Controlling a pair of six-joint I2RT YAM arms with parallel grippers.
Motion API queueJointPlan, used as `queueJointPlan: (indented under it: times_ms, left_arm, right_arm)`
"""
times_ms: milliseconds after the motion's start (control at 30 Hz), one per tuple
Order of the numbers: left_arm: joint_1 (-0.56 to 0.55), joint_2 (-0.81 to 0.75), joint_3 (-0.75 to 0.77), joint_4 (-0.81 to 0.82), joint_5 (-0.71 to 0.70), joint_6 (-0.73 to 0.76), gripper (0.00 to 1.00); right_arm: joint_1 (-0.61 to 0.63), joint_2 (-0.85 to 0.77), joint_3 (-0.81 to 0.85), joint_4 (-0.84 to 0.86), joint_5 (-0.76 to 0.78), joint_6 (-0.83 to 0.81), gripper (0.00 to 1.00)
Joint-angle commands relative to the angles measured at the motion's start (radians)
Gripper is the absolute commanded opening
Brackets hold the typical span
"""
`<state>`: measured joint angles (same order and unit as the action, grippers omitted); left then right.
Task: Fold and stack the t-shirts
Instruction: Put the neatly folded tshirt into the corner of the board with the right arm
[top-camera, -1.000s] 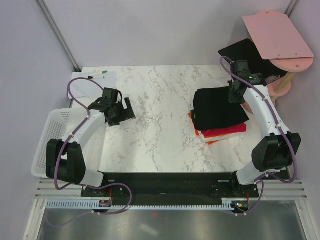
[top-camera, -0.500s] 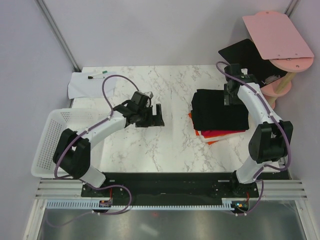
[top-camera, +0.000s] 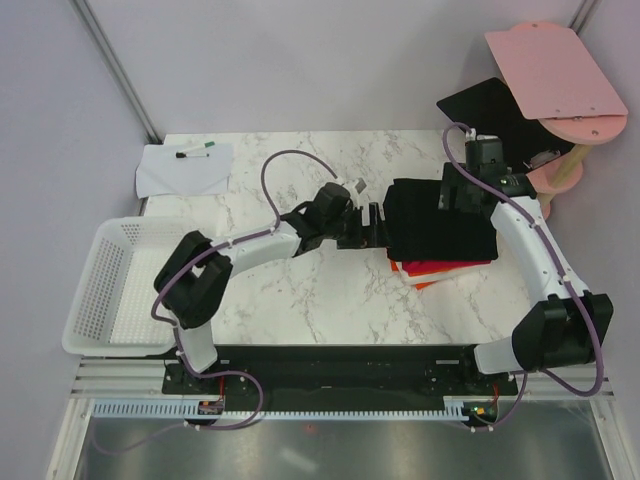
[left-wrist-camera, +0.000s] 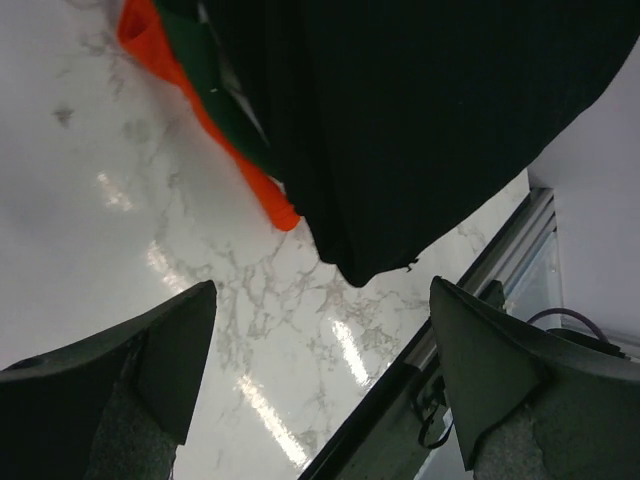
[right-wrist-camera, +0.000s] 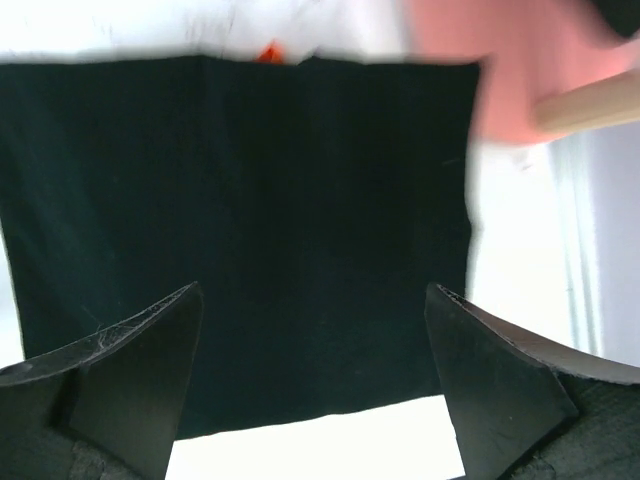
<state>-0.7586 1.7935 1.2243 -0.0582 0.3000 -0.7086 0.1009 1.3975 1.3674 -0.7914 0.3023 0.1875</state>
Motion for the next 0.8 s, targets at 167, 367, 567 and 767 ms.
queueJointPlan:
  times_ms: [167,367,567,767]
  left_arm:
    - [-0.044,0.162,0.139,0.136,0.048,-0.107,0.84]
    - [-0.056,0.207,0.179,0.155,0.037,-0.109,0.02]
    - [-0.068,0.182,0.221,0.149,0.053,-0.112,0.02]
    - [-0.107,0.158,0.279,0.106,0.064,-0.097,0.02]
  right_arm:
    - [0.000,0.017,-0.082,0.052,-0.123,0.017,0.98]
    - [0.000,0.026,-0.106,0.066,-0.077,0.023,0.98]
    - [0.000,0.061,-0.134,0.093,0.041,0.040,0.98]
    - [0.000,0.124,-0.142,0.124,0.133,0.043,0.98]
